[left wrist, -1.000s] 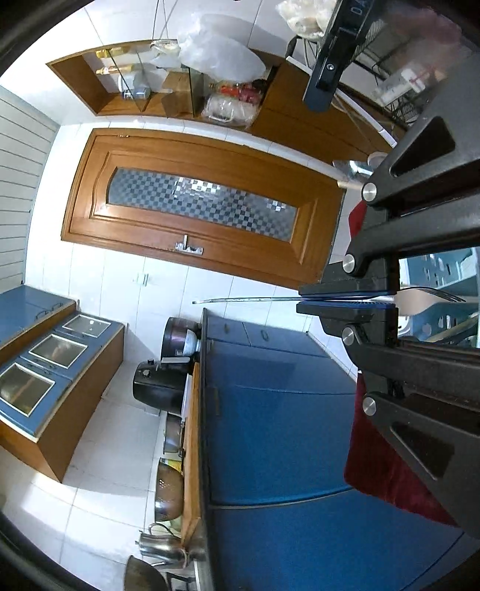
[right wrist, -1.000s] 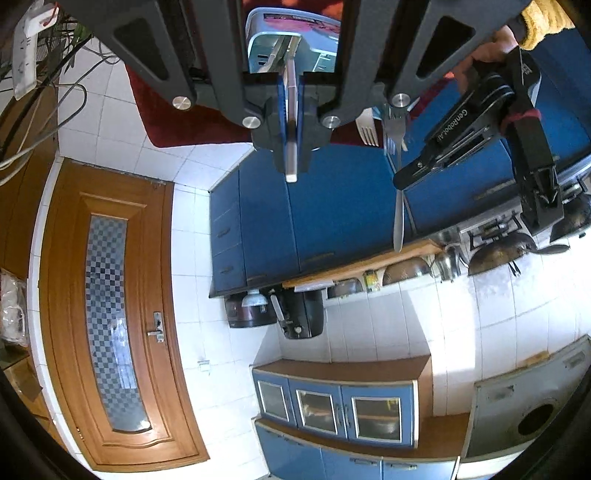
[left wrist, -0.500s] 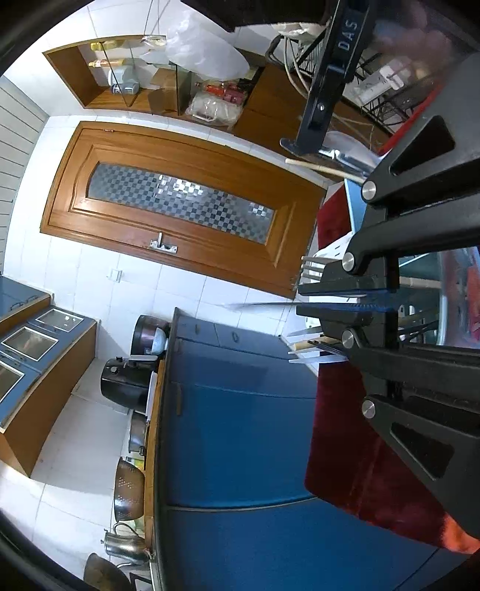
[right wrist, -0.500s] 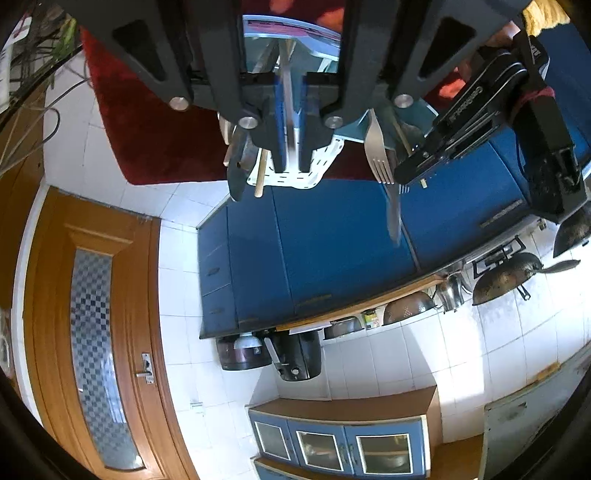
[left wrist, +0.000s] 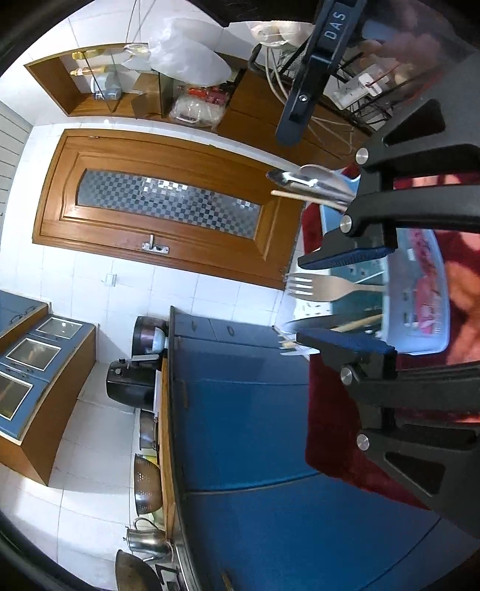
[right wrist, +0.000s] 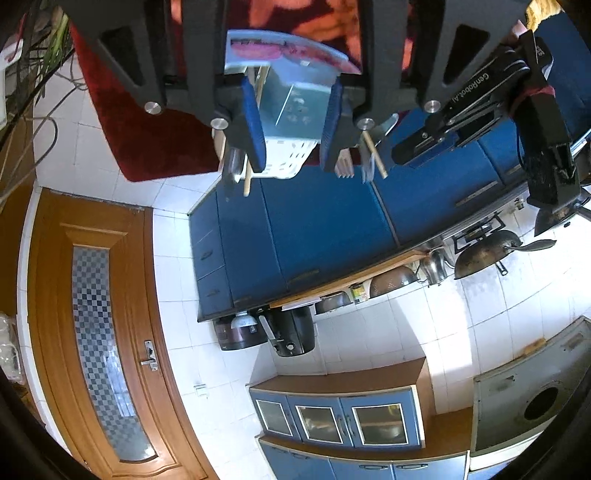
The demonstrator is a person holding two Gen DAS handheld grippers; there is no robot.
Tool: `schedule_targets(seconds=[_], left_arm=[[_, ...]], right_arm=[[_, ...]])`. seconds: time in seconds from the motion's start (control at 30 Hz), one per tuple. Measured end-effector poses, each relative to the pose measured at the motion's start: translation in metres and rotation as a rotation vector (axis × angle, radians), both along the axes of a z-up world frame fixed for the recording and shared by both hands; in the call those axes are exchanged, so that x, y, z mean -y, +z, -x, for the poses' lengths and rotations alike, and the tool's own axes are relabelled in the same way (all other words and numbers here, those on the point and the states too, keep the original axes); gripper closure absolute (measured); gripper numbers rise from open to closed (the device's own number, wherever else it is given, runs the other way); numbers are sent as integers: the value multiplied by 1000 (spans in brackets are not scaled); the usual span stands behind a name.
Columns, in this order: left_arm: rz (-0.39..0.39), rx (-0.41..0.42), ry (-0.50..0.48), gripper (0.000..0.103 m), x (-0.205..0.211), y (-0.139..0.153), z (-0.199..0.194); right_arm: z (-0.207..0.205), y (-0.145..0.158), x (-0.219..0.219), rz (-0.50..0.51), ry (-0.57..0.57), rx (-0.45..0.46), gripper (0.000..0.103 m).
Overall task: Organize utensils
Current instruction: 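Lower the fork into the blue holder with the left tool while the right tool drops the chopstick in, then open both tools and pull them back from the blue holder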
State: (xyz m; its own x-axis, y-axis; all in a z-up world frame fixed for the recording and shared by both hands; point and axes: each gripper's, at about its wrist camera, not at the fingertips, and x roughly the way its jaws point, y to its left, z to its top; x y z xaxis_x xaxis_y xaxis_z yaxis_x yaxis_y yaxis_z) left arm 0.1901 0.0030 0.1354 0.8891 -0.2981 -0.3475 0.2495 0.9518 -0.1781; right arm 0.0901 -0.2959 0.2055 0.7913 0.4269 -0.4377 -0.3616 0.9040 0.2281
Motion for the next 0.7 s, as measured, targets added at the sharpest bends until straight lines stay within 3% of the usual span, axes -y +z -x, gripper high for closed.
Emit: schedule_targets(seconds=[0.23, 0.3, 0.53, 0.6, 0.7], left_arm=[[-17, -56, 34, 56, -1, -16, 30], [-35, -60, 52, 52, 1, -23, 36], [-70, -86, 90, 35, 8, -51, 51], [-88, -88, 106, 34, 10, -58, 50], [-102, -102, 125, 30, 13, -68, 46]], right_arm=[[29, -26, -1, 21, -5, -13, 60], [36, -35, 0, 31, -11, -12, 51], [52, -67, 2, 97, -48, 2, 38], [56, -74, 2, 109, -55, 7, 30], [58, -85, 3, 125, -74, 20, 26]])
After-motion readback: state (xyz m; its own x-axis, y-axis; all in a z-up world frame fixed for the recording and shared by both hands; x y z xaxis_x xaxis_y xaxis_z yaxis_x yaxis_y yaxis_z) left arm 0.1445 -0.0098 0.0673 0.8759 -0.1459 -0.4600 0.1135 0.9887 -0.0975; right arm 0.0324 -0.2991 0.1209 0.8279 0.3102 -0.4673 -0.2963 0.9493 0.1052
